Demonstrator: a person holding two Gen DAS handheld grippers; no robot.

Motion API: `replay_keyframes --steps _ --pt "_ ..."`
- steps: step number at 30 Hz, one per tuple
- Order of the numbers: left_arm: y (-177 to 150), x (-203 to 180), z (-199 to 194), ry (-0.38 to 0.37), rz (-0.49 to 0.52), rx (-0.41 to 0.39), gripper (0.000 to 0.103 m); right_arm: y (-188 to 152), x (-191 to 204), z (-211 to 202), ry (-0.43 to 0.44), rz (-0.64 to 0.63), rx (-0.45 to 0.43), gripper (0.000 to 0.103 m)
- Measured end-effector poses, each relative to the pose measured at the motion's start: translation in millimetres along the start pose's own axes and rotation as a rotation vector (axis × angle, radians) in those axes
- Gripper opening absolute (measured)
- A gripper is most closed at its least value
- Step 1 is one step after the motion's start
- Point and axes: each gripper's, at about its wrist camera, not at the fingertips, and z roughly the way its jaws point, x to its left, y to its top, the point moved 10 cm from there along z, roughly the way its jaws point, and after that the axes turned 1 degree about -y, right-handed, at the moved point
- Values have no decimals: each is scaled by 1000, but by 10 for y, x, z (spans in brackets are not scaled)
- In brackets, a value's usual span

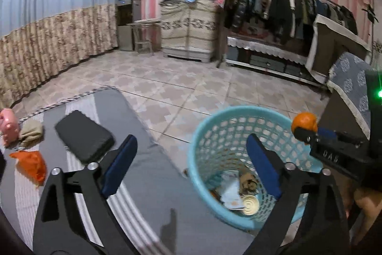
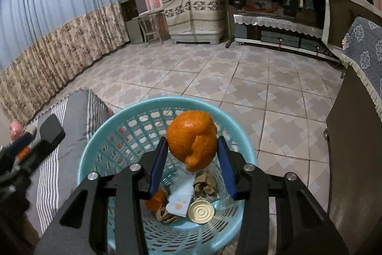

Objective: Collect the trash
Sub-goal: 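Open the right tool to drop the orange peel into the basket, then move both tools back over the mat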

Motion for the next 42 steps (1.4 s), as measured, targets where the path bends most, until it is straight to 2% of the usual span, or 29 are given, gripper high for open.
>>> replay_keyframes --steps 10,11,13,19,25,35,42 --pt "-43 457 -241 108 -17 -10 97 -187 151 222 9 -21 67 45" --pt "-39 496 -265 114 -23 -13 97 -195 139 231 9 -15 65 61" --pt "-34 586 -308 122 -41 -20 97 -180 107 206 -7 -2 44 85" --pt "-26 817 -456 162 -57 -38 97 -97 33 107 -24 27 3 92" --pt "-89 1083 -678 211 -55 -50 97 -6 92 -6 -28 4 -39 94" --pt "-358 1723 -1068 320 -83 -43 97 14 525 -264 2 -93 -115 96" --pt "-631 2244 -1387 415 -113 -31 97 -171 815 -352 37 -162 -106 96"
